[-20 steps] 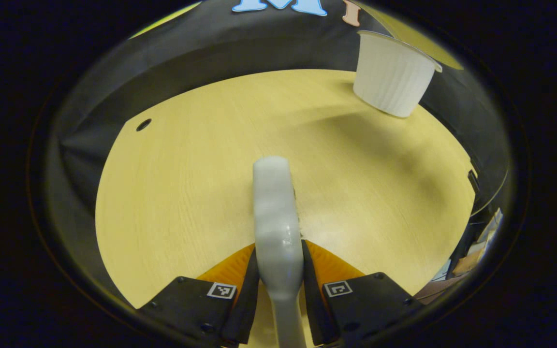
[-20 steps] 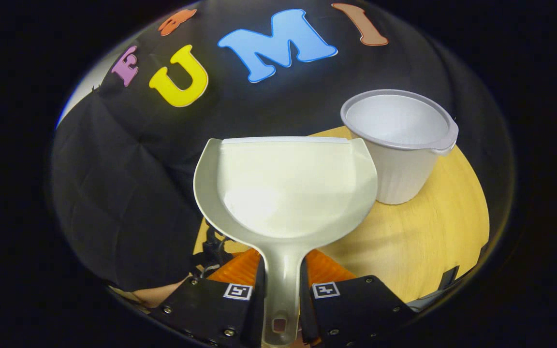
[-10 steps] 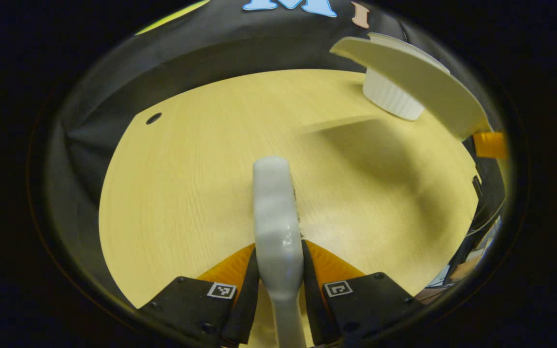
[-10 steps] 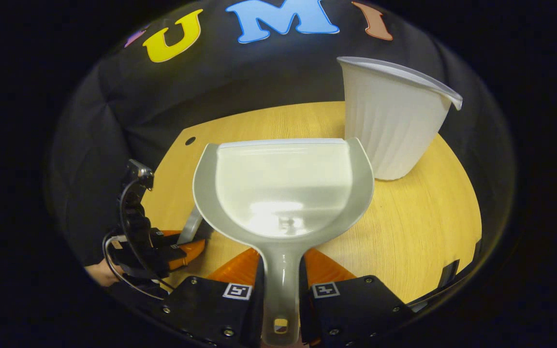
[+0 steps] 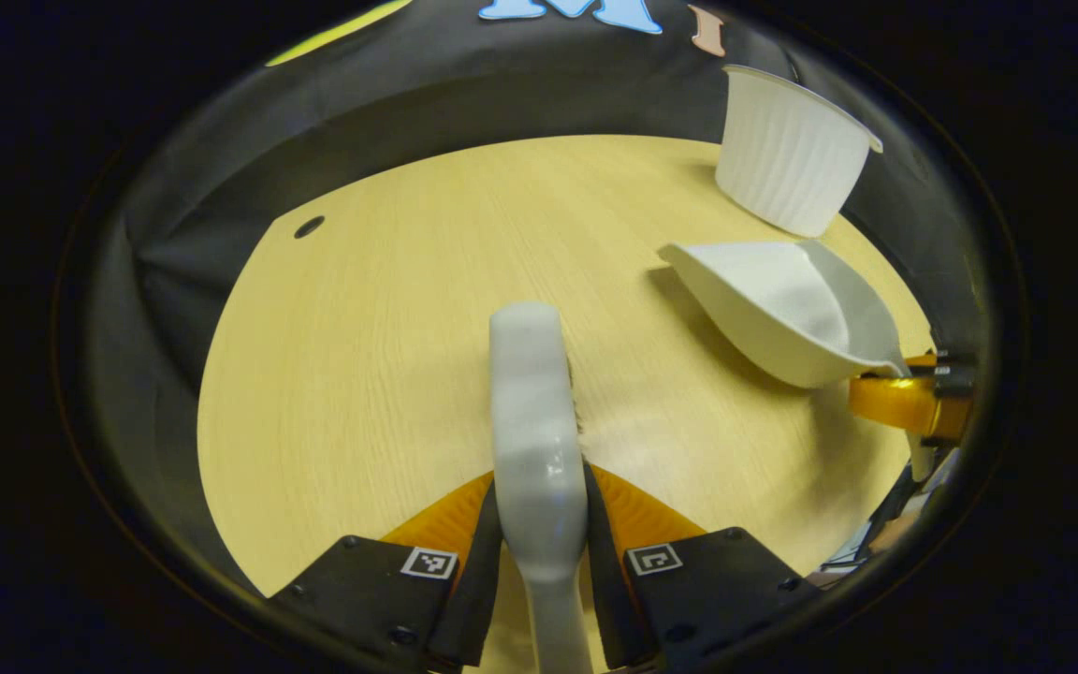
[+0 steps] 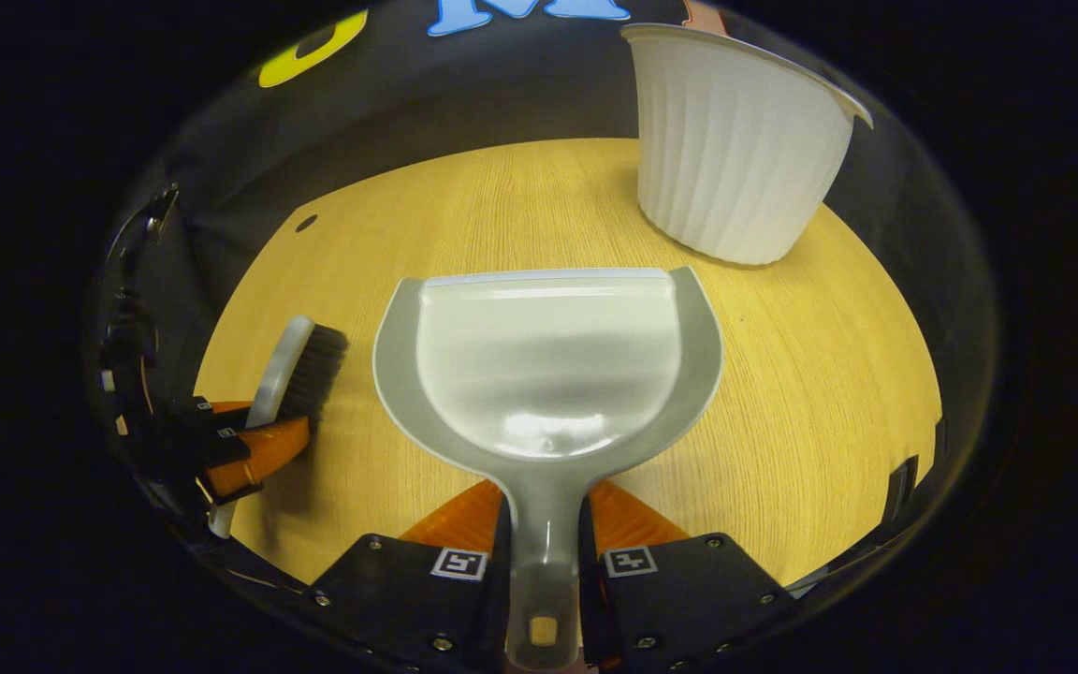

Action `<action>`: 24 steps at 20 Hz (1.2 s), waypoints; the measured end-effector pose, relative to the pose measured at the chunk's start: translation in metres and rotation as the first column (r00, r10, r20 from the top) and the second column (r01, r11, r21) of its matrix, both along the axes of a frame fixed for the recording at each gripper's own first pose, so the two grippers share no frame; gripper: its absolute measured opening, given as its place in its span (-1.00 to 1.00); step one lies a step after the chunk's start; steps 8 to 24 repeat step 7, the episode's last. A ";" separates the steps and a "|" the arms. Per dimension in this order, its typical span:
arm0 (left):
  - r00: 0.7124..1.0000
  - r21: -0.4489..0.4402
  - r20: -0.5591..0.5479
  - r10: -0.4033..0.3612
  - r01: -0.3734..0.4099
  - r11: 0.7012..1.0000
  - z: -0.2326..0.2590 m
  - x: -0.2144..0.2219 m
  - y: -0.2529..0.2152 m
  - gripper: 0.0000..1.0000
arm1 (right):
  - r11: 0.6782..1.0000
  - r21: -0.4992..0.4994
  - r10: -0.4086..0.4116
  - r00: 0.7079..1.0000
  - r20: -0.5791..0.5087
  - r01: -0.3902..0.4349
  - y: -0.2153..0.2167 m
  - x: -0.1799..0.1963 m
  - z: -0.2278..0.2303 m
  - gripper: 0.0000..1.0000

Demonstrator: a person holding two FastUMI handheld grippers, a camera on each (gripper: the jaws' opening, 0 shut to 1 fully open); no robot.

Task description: Pick up the small broom and dustpan from the desktop, sweep the trash into the dustpan with the broom, and then empty the trash into the garbage bin.

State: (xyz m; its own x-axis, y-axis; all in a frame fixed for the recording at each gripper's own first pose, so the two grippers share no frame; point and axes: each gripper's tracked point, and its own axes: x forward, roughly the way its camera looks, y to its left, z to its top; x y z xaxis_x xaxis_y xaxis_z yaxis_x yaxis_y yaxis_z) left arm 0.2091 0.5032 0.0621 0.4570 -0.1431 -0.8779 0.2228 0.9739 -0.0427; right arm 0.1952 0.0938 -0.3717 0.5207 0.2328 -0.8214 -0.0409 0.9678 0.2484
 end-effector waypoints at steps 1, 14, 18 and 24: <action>1.000 0.007 -0.005 0.010 -0.010 1.000 0.009 0.011 -0.008 0.03 | 1.000 -0.011 0.002 1.000 -0.001 -0.002 0.000 -0.001 -0.002 -0.39; 0.996 0.012 -0.019 0.082 -0.082 0.997 0.020 0.039 -0.027 0.12 | 0.999 -0.034 0.006 1.000 0.001 -0.006 -0.001 0.000 -0.008 -0.38; 0.996 0.012 -0.019 0.082 -0.082 0.997 0.020 0.039 -0.027 0.12 | 0.999 -0.034 0.006 1.000 0.001 -0.006 -0.001 0.000 -0.008 -0.38; 0.996 0.012 -0.019 0.082 -0.082 0.997 0.020 0.039 -0.027 0.12 | 0.999 -0.034 0.006 1.000 0.001 -0.006 -0.001 0.000 -0.008 -0.38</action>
